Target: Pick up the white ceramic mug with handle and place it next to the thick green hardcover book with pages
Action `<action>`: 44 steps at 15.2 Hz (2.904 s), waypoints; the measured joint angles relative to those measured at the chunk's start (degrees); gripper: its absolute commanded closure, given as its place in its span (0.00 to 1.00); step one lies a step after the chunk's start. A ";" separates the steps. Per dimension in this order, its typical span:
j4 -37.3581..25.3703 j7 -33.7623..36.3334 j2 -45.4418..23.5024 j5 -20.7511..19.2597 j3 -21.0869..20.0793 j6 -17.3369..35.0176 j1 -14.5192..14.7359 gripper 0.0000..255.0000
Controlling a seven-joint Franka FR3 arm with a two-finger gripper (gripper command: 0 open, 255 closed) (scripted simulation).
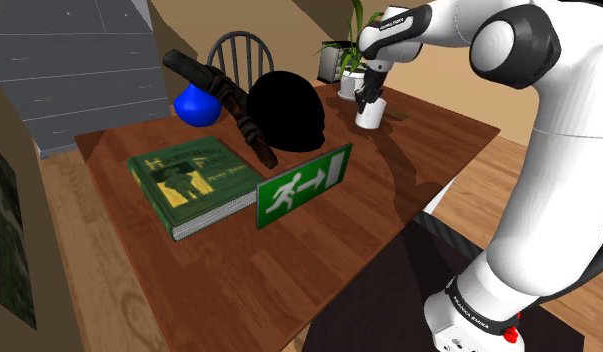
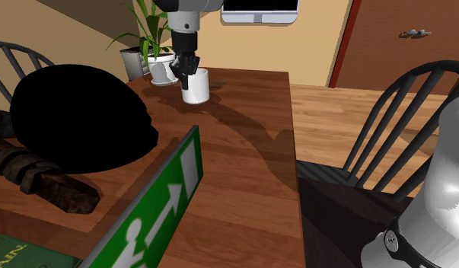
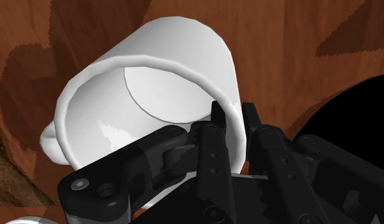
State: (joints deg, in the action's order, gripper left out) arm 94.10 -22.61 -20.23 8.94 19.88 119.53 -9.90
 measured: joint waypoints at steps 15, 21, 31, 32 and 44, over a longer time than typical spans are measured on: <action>-9.38 0.93 1.59 -1.00 0.50 -10.84 -0.27 1.00; -3.08 5.98 7.51 -3.82 -0.49 -9.97 3.82 1.00; 10.46 20.24 18.43 -9.37 -5.52 -6.69 12.15 1.00; 11.20 22.00 19.13 -9.77 -6.31 -6.63 13.02 1.00; 17.60 39.13 24.50 -12.43 -14.83 -6.12 20.71 1.00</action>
State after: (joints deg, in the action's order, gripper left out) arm 111.70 16.52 4.26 -3.48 5.06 113.41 10.82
